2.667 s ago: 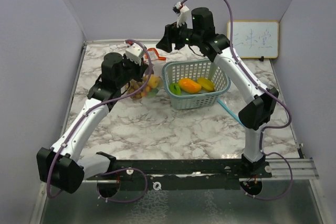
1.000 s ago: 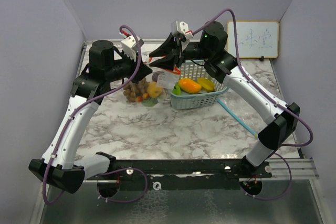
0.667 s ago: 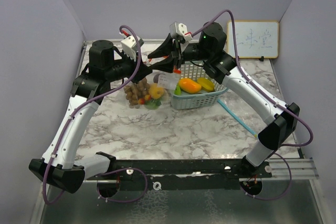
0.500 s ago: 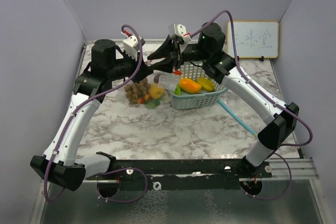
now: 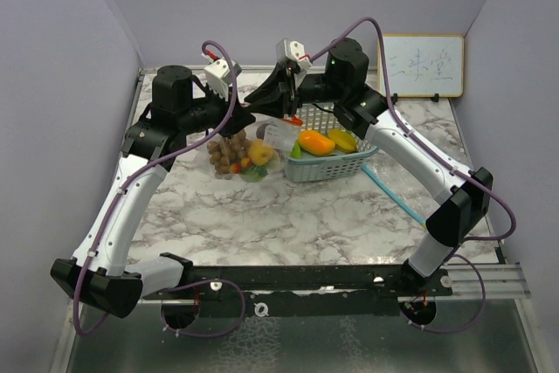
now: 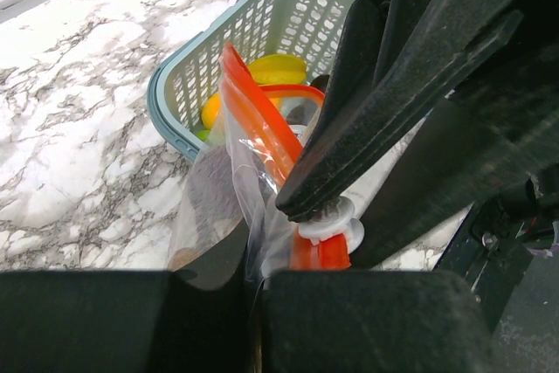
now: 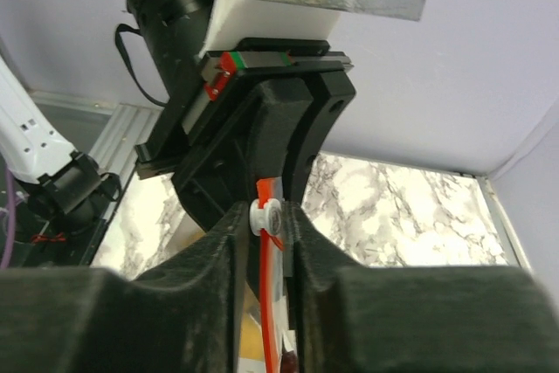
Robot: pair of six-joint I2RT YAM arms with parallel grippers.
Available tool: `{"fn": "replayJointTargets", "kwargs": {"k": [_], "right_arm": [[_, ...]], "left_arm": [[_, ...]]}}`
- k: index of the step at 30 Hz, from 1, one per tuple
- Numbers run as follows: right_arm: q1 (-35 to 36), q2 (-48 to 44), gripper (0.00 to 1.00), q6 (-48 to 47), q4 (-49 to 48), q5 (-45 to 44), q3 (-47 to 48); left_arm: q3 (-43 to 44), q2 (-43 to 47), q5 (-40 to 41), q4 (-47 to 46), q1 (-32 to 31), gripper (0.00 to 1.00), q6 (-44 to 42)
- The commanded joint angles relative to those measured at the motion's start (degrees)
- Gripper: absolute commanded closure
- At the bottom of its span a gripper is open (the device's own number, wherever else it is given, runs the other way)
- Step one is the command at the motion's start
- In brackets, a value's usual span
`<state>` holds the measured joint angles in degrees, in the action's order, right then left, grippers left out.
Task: Place the food in the zip-top bag and seal the zipper
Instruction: Zip the zipper food storage bag.
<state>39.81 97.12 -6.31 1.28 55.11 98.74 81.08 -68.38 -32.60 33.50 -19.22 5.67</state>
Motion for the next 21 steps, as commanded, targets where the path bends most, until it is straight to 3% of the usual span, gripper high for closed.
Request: {"fn": "replayJointTargets", "kwargs": {"k": [1,10,21], "right_arm": [[0.35,1.07,0.86,0.10,1.80,-4.79,2.29],[-0.14,-0.04,0.92,-4.16,6.32,-15.83,0.76],[-1.41,-0.60,0.91,-6.25,10.11,-13.68,1.87]], "left_arm": [[0.05,2.45,-1.90,-2.16,0.08,1.00,0.13],[3.24,3.92,-1.07,0.46,0.09,1.00,-0.86],[2.12,5.06,1.49,0.71,0.26,1.00,-2.49]]}}
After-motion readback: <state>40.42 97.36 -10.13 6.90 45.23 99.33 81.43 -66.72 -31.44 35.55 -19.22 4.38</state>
